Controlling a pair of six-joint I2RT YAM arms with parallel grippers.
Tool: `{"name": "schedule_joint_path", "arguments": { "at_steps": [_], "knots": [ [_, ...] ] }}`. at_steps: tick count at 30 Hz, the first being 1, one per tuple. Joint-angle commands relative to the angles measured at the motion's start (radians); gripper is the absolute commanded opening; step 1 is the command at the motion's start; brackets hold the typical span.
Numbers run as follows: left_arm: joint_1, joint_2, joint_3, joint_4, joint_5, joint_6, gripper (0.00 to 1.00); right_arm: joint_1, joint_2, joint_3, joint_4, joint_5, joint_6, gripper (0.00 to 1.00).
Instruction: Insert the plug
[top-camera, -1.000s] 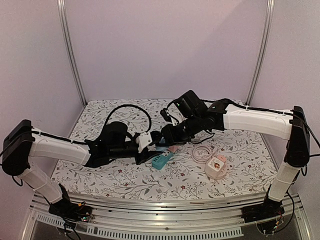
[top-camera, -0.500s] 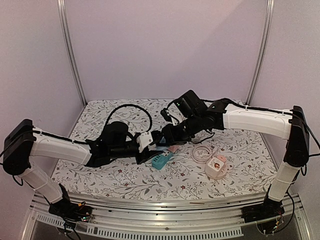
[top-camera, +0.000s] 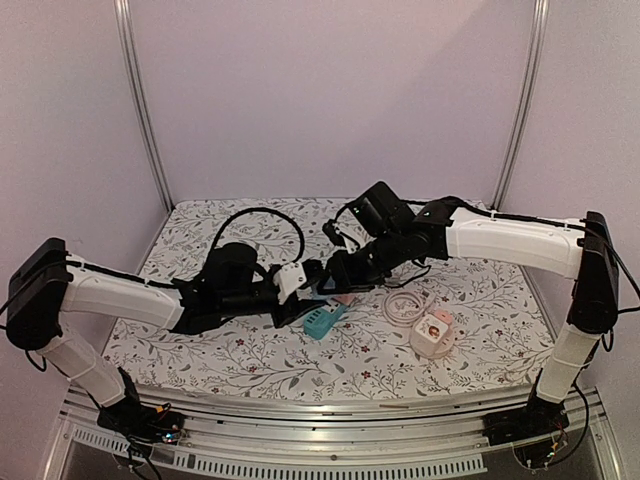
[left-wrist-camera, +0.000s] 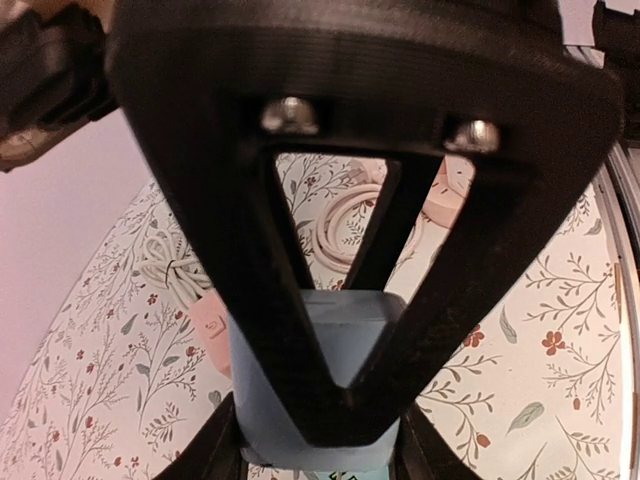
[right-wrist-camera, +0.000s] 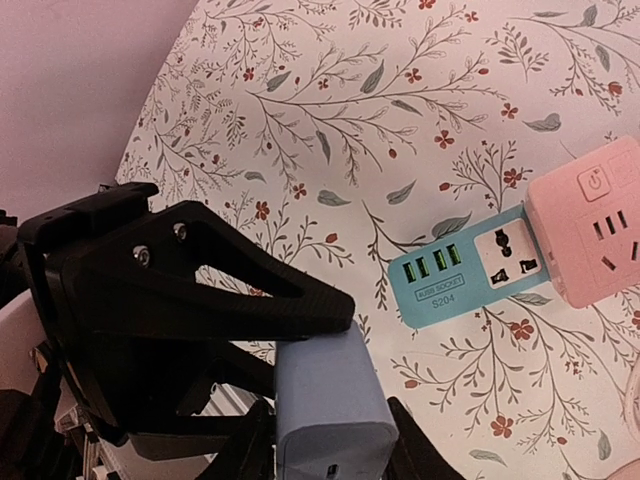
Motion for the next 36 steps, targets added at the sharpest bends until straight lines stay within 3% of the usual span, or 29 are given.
{"name": "schedule_joint_path", "arguments": {
  "at_steps": [1, 7, 10, 11, 12, 13, 19, 24, 26, 29, 33, 36],
  "knots": [
    [-0.014, 0.013, 0.026, 0.036, -0.016, -0.020, 0.00, 0.002, 0.015, 0.014, -0.027, 0.003, -0.007, 0.29],
    [-0.017, 0.006, 0.014, 0.039, -0.008, -0.036, 0.04, 0.001, 0.015, 0.019, -0.035, 0.010, 0.000, 0.00],
    [-0.021, 0.004, 0.001, 0.052, -0.023, -0.046, 0.38, 0.001, 0.015, 0.023, -0.047, 0.023, 0.001, 0.00],
    [-0.023, 0.000, -0.010, 0.060, -0.031, -0.045, 0.56, 0.001, 0.014, 0.024, -0.054, 0.030, 0.001, 0.00],
    [-0.025, -0.006, -0.023, 0.070, -0.035, -0.044, 0.90, 0.002, 0.013, 0.025, -0.060, 0.040, 0.001, 0.00],
    [-0.027, -0.014, -0.036, 0.074, -0.036, -0.042, 0.98, 0.001, 0.010, 0.025, -0.069, 0.050, -0.001, 0.00],
    [-0.038, -0.062, -0.099, 0.092, -0.121, -0.090, 0.99, -0.007, -0.005, 0.022, -0.113, 0.096, -0.013, 0.00],
    [-0.036, -0.085, -0.104, 0.061, -0.242, -0.286, 0.99, -0.046, -0.049, -0.013, -0.135, 0.137, -0.025, 0.00],
    [-0.028, -0.060, -0.057, -0.047, -0.298, -0.416, 0.99, -0.067, -0.076, -0.035, -0.142, 0.157, -0.029, 0.00],
    [-0.005, 0.005, 0.092, -0.298, -0.279, -0.410, 0.99, -0.100, -0.124, -0.063, -0.157, 0.180, -0.038, 0.00],
    [-0.011, 0.057, 0.136, -0.348, -0.209, -0.434, 0.99, -0.127, -0.183, -0.096, -0.173, 0.215, -0.044, 0.00],
    [-0.017, 0.089, 0.155, -0.364, -0.232, -0.459, 0.99, -0.136, -0.232, -0.126, -0.176, 0.235, -0.047, 0.00]
  ]
}}
